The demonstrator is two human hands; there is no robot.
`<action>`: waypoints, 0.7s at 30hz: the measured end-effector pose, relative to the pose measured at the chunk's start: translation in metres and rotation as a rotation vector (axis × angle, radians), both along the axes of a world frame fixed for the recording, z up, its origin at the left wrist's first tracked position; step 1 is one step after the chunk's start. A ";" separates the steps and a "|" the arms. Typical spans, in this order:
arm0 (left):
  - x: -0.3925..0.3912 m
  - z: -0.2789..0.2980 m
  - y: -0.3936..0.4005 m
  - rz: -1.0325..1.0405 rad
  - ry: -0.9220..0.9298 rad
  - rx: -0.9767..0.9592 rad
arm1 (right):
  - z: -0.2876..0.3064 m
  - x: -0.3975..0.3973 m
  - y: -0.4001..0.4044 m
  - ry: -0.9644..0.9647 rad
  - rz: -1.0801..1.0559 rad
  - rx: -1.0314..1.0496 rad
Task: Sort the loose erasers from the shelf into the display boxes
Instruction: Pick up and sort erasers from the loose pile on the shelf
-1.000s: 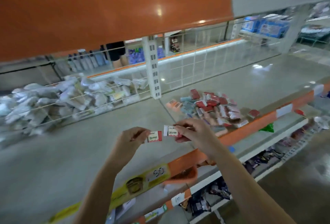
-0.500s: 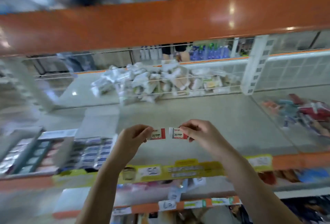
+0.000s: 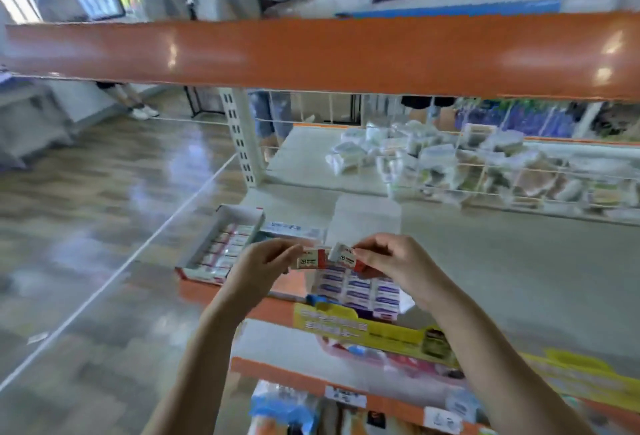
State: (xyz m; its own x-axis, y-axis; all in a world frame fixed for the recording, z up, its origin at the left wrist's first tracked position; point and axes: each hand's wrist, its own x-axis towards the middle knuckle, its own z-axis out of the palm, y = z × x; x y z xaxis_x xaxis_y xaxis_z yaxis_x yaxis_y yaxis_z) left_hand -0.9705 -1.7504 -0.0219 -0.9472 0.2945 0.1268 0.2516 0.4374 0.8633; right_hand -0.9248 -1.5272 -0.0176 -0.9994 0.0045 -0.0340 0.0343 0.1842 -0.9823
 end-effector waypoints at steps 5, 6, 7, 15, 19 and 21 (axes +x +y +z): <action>-0.014 0.000 -0.038 0.127 -0.008 0.021 | 0.008 -0.038 -0.027 -0.021 0.160 0.166; -0.015 0.000 -0.045 0.157 -0.004 0.037 | 0.011 -0.045 -0.033 -0.019 0.193 0.185; -0.015 0.002 -0.052 0.184 0.000 0.062 | 0.014 -0.052 -0.040 -0.025 0.230 0.179; -0.031 0.003 -0.110 0.307 -0.031 0.053 | 0.014 -0.106 -0.103 -0.052 0.337 0.196; -0.056 0.007 -0.136 0.280 -0.024 0.051 | 0.008 -0.135 -0.132 -0.051 0.281 0.252; -0.072 0.007 -0.151 0.230 -0.028 0.008 | 0.006 -0.148 -0.146 -0.040 0.238 0.310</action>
State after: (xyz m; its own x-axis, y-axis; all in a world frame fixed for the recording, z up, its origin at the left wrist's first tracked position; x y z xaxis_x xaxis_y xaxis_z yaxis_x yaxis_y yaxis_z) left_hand -1.0427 -1.9016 -0.0152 -0.9924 0.0698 0.1010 0.1221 0.4737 0.8722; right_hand -1.0725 -1.6730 -0.0116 -0.9716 -0.2112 -0.1065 -0.0080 0.4792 -0.8776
